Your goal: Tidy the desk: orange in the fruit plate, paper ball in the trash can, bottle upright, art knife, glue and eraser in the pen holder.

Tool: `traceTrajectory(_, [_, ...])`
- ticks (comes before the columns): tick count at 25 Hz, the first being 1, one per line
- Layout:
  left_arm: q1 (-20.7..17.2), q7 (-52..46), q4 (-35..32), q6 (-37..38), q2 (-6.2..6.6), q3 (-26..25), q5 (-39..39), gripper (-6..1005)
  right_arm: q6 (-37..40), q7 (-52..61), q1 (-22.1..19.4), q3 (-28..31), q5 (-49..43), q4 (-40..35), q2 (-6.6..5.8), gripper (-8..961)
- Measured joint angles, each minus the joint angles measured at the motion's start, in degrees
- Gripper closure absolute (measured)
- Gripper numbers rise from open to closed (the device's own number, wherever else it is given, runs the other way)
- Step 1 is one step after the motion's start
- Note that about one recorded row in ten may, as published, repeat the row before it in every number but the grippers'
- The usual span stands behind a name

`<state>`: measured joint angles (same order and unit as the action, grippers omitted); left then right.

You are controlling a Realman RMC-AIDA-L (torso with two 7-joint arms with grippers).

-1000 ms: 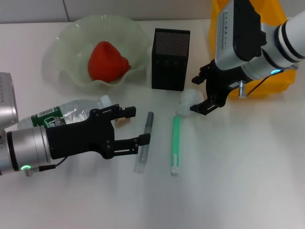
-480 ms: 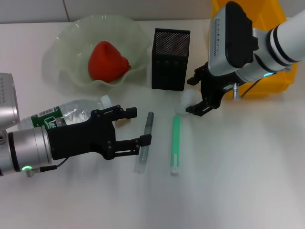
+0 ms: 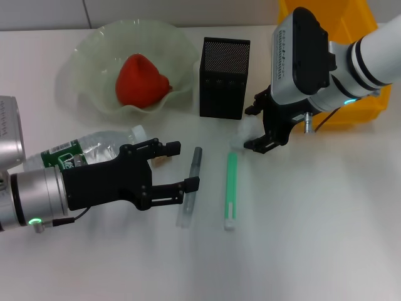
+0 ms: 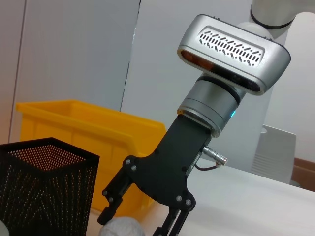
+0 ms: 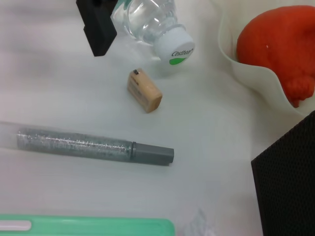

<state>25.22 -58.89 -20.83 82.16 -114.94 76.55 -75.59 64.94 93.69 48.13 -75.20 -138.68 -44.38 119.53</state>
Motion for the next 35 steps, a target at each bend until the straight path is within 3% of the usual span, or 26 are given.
traceTrajectory(3, [0.0,-0.03,0.0,0.1,0.07,0.0,0.0,207,-0.06,0.0,-0.07,-0.02,-0.01,0.31,0.0,177])
traceTrajectory(10, [-0.19,0.1,0.0,0.18,0.08,0.0,0.0,209,0.13,0.37,-0.1,-0.13,0.01,0.37,0.0,351])
traceTrajectory(16, [-0.41,0.17,0.0,0.4,0.07,0.0,0.0,210,2.97,2.69,-2.44,-0.16,0.01,-5.27,0.0,426])
traceTrajectory(26, [-1.08,0.26,0.0,1.73,0.07,-0.4,0.01,212,15.5,7.47,-11.24,2.29,2.48,-23.63,0.02,436])
traceTrajectory(29, [-1.47,0.32,0.0,2.75,-0.01,-0.43,0.01,213,18.81,7.99,-16.11,2.68,8.07,-29.89,-0.22,435])
traceTrajectory(35, [-2.61,2.0,0.0,3.87,-0.69,-0.55,0.2,214,21.72,4.77,-23.31,7.05,17.83,-33.76,-0.27,431])
